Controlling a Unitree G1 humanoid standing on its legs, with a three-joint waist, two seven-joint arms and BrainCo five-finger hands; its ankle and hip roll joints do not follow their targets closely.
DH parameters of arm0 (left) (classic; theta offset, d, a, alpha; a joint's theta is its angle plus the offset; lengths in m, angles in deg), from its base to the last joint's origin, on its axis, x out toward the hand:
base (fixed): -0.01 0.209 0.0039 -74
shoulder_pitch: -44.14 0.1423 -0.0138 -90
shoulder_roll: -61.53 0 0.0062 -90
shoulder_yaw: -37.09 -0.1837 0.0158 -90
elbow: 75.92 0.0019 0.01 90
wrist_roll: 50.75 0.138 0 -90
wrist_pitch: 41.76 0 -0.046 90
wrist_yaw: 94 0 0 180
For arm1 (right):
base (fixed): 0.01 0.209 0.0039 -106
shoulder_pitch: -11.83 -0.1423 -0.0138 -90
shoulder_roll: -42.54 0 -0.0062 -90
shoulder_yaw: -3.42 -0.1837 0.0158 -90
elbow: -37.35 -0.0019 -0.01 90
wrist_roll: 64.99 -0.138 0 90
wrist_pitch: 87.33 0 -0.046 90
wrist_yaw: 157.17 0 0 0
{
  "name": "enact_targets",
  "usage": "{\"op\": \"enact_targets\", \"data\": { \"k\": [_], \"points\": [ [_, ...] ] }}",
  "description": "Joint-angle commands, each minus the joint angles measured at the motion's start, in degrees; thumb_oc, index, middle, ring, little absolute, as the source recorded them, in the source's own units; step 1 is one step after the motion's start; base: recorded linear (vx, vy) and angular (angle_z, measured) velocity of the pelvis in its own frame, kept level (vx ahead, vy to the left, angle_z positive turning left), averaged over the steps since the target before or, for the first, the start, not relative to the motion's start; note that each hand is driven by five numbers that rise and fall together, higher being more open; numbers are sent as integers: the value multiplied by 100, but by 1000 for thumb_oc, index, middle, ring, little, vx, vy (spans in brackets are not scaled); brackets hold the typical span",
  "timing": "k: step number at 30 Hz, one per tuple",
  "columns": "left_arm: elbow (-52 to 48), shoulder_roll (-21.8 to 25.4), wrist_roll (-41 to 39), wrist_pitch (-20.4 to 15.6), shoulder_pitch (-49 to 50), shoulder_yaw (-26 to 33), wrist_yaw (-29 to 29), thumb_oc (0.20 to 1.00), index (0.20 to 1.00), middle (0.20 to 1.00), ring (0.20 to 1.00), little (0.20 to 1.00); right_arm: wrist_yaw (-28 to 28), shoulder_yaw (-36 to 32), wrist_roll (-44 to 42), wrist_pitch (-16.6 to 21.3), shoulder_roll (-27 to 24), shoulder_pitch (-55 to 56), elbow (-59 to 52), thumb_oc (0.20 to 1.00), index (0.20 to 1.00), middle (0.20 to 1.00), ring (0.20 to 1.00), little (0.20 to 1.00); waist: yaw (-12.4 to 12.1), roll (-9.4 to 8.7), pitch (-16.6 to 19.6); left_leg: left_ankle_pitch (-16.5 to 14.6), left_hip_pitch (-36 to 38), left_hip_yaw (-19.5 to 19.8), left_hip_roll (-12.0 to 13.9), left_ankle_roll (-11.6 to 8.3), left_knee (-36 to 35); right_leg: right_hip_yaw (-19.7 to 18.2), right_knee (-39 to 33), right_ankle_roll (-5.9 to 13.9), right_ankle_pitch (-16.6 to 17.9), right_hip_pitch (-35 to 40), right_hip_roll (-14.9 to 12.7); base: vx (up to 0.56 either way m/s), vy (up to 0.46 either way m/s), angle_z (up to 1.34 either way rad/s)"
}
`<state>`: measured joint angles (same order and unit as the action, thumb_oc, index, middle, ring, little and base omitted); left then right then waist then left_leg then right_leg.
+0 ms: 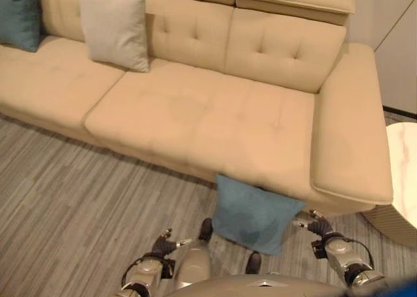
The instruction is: Pick up all the scattered cushions and arrange them neatly on the sofa.
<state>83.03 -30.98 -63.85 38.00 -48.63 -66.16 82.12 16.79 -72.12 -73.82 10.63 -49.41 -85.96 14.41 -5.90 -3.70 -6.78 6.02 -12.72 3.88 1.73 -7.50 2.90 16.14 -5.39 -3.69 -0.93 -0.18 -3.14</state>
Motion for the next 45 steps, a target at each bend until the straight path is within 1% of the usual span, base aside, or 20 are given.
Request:
{"op": "enact_targets", "data": {
  "k": [1,5,6,10,14,16,17,19,20,21,23,24,25,26,27,29,33,37,38,45],
  "points": [
    [143,-122,2,-180,-302,30,42,1000,1000,1000,1000,1000,-37,-90,-51,103,-215,136,-70,1000,1000,1000,1000,1000,133,-8,145,-635,392,169,-16,192,-31,-163,495,861,-256,-61,-195,-1,29,33],
    [115,-173,40,-171,-238,-20,47,1000,1000,1000,1000,1000,-5,-83,-50,114,-172,212,3,1000,1000,1000,1000,1000,237,61,246,-649,635,246,-42,199,-188,-186,444,910,-198,-19,-155,38,58,13],
    [16,-172,35,-167,-255,-75,54,1000,1000,1000,1000,1000,17,-80,-43,92,-140,212,15,1000,1000,1000,1000,1000,275,106,266,-667,771,207,-75,246,-401,-226,411,957,-135,23,-174,33,91,0],
    [-1,-163,58,-161,-280,-95,58,1000,1000,1000,1000,1000,17,-48,-16,80,-82,206,33,1000,1000,1000,1000,1000,268,93,273,-735,829,160,-120,310,-428,-301,352,1017,-74,46,-237,29,86,-6],
    [-84,-91,-61,-195,-455,-42,-46,1000,1000,1000,1000,1000,-53,-15,-31,75,-32,83,23,1000,1000,1000,1000,1000,232,62,135,-846,653,76,-168,376,-209,-416,463,1064,-49,-145,-327,-51,50,-11],
    [-259,-8,-364,-292,-797,18,-262,1000,1000,1000,1000,1000,-279,-36,-68,115,-73,-228,-48,1000,1000,1000,1000,1000,237,60,-196,-891,103,-35,-197,403,158,-538,786,1074,0,-746,-408,-261,26,-20],
    [-258,-8,-365,-292,-800,19,-262,1000,1000,1000,1000,1000,-279,-36,-68,115,-73,-231,-47,1000,1000,1000,1000,1000,237,59,-185,-895,82,-36,-198,404,170,-540,795,1074,-2,-766,-408,-308,23,-20],
    [-481,45,-685,-426,-1143,-8,-452,1000,1000,1000,1000,1000,-491,-20,-126,165,-137,-584,-146,1000,1000,1000,1000,1000,277,81,-487,-889,-485,-131,-224,413,497,-622,1202,1056,69,-1456,-459,-260,32,-20],
    [-480,45,-686,-426,-1147,-7,-451,1000,1000,1000,1000,1000,-491,-21,-126,165,-137,-589,-144,1000,1000,1000,1000,1000,275,79,-466,-895,-522,-135,-224,414,516,-627,1219,1056,64,-1494,-460,-295,59,-32],
    [-709,119,-957,-557,-1398,-42,-599,1000,1000,1000,1000,1000,-695,36,-153,220,-190,-897,-285,1000,1000,1000,1000,1000,310,97,-645,-910,-1048,-241,-219,432,831,-698,1633,1033,101,-2177,-497,-244,63,-27],
    [-800,165,-1032,-620,-1543,-85,-668,1000,1000,1000,1000,1000,-795,73,-166,243,-252,-1065,-397,1000,1000,1000,1000,1000,335,95,-679,-903,-1336,-269,-200,442,986,-737,1788,1033,107,-2467,-523,-214,54,-26],
    [-899,288,-1123,-704,-1881,-155,-841,1000,1000,1000,1000,1000,-1001,163,-178,291,-351,-1414,-558,1000,1000,1000,1000,1000,391,84,-817,-912,-1887,-341,-161,454,1358,-776,2085,1025,107,-3028,-577,-152,39,-23],
    [-939,328,-1180,-740,-2026,-204,-877,1000,1000,1000,1000,1000,-1050,198,-205,310,-403,-1560,-610,1000,1000,1000,1000,1000,421,82,-843,-919,-2111,-356,-159,455,1471,-808,2157,1021,96,-3240,-587,-127,33,-16],
    [-1010,397,-1241,-765,-2188,-232,-951,1000,1000,1000,1000,1000,-1135,239,-212,308,-491,-1735,-665,1000,1000,1000,1000,1000,441,104,-910,-1102,-2272,-336,-118,433,1655,-881,2375,1050,-56,-3456,-567,-9,10,-9],
    [-1009,397,-1242,-765,-2192,-231,-951,1000,1000,1000,1000,1000,-1135,239,-213,308,-492,-1740,-663,1000,1000,1000,1000,1000,440,105,-906,-1110,-2287,-337,-116,433,1670,-883,2385,1050,-62,-3470,-566,-44,13,-21],
    [-1109,565,-1433,-831,-2763,-291,-1104,1000,1000,1000,1000,1000,-1341,289,-319,372,-705,-2322,-806,1000,1000,1000,1000,1000,540,110,-1031,-1132,-3012,-365,-45,438,1994,-966,2734,1060,-85,-4223,-598,-114,23,-19],
    [-1313,803,-1566,-902,-3529,-428,-1285,1000,1000,1000,1000,1000,-1619,308,-429,481,-1028,-3038,-1132,1000,1000,1000,1000,1000,714,163,-1093,-1221,-4037,-341,13,440,2501,-1111,3214,1067,-173,-5228,-614,-55,22,-14],
    [-1416,894,-1643,-919,-3978,-508,-1400,1000,1000,1000,1000,1000,-1768,341,-499,545,-1189,-3454,-1091,1000,1000,1000,1000,1000,798,215,-1086,-1299,-4692,-297,36,461,2846,-1164,3582,1075,-266,-5880,-639,20,-21,-6],
    [-1453,903,-1655,-920,-4212,-565,-1470,1000,1000,1000,1000,1000,-1832,380,-534,559,-1234,-3666,-1078,1000,1000,1000,1000,1000,837,245,-1048,-1353,-5069,-260,60,462,3054,-1185,3787,1056,-337,-6229,-633,7,-55,-5],
    [-1464,862,-1608,-878,-4794,-807,-1677,1000,1000,1000,1000,1000,-1913,500,-787,651,-1289,-4145,-725,1000,1000,1000,1000,1000,904,326,-990,-1450,-5922,-123,95,446,3514,-1220,4400,984,-572,-7136,-597,19,-81,4]
  ]
}}
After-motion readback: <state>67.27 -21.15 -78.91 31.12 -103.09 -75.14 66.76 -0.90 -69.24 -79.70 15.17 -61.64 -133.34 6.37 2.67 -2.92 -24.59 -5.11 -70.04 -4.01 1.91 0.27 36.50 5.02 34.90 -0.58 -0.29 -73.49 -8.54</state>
